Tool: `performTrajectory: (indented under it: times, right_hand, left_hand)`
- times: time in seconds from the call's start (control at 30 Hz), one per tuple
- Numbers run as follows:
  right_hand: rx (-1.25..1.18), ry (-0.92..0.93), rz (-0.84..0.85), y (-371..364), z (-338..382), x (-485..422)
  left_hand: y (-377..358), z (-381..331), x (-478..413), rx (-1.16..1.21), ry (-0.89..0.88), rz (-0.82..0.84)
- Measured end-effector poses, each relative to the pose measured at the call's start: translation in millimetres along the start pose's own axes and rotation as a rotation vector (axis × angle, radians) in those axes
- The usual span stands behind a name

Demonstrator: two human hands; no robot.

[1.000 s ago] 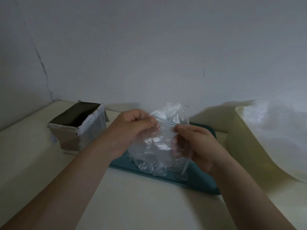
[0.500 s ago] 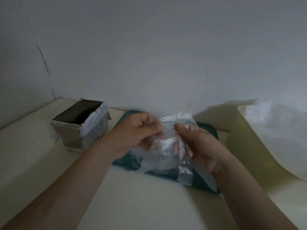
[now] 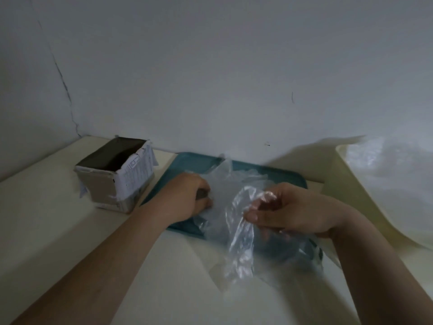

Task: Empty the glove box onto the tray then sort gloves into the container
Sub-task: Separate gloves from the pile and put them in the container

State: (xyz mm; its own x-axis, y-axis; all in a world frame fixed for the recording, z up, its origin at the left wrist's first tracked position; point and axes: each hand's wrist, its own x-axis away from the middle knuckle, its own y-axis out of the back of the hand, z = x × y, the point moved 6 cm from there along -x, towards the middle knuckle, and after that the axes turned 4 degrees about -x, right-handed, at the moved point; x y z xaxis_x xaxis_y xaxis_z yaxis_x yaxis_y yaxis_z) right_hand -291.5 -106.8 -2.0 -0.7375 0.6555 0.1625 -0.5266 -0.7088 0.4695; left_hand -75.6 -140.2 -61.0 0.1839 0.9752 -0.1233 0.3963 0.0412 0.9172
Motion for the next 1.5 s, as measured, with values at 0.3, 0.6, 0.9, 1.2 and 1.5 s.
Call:
performTrajectory:
  times: [0.3, 0.6, 0.9, 1.2, 1.5]
  right_hand:
    - [0.203, 0.121, -0.154, 5, 16, -2]
    - [0.359, 0.446, -0.259, -12, 42, 0]
    - [-0.240, 0.258, -0.561, 4, 41, 18]
    - [-0.374, 0.136, -0.827, 23, 41, 70]
    - [-0.478, 0.116, -0.947, 80, 49, 180]
  left_hand:
    - [35, -13, 5, 0.157, 0.117, -0.139]
    - [50, -41, 19, 1.045, 0.157, 0.095]
    - [48, -61, 34, 1.381, 0.150, 0.170]
    - [46, -127, 39, 1.266, 0.131, -0.056]
    - [43, -180, -7, 1.561, 0.328, -0.049]
